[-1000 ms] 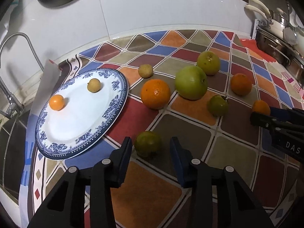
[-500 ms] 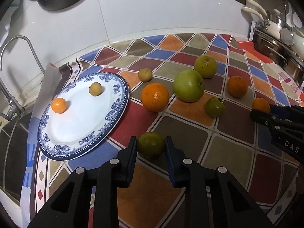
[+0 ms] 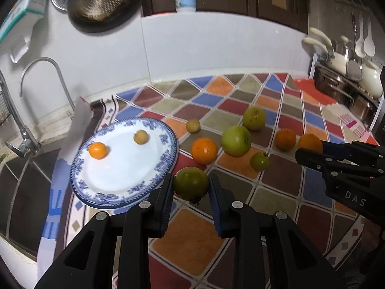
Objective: Organize fruits
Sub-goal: 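Carry the green citrus with the left gripper while the right gripper carries the orange over the plate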
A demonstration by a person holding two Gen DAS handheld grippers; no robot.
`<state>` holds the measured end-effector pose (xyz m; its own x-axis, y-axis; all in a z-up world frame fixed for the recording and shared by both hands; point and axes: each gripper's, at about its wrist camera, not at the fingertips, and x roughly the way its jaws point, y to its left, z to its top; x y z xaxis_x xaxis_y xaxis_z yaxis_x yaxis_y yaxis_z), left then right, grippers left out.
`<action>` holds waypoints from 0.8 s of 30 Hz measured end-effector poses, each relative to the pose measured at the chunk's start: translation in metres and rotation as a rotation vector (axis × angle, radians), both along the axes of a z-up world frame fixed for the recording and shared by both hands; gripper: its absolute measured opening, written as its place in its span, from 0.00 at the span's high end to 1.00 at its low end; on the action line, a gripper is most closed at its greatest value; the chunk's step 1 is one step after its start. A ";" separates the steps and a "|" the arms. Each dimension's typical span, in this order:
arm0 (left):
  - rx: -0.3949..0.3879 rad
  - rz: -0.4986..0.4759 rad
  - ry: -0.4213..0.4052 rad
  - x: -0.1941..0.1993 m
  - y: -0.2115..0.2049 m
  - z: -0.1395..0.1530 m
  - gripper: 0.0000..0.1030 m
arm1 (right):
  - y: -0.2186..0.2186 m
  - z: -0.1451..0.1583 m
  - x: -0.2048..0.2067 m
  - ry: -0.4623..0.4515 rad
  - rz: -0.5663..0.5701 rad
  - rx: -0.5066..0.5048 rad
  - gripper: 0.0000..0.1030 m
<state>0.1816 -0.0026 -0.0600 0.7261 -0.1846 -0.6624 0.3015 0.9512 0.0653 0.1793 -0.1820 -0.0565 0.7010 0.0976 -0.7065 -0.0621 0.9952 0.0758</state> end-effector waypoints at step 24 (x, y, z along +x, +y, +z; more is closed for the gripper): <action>-0.014 0.084 -0.139 -0.017 0.071 0.044 0.72 | 0.085 0.051 0.007 -0.144 0.209 0.028 0.66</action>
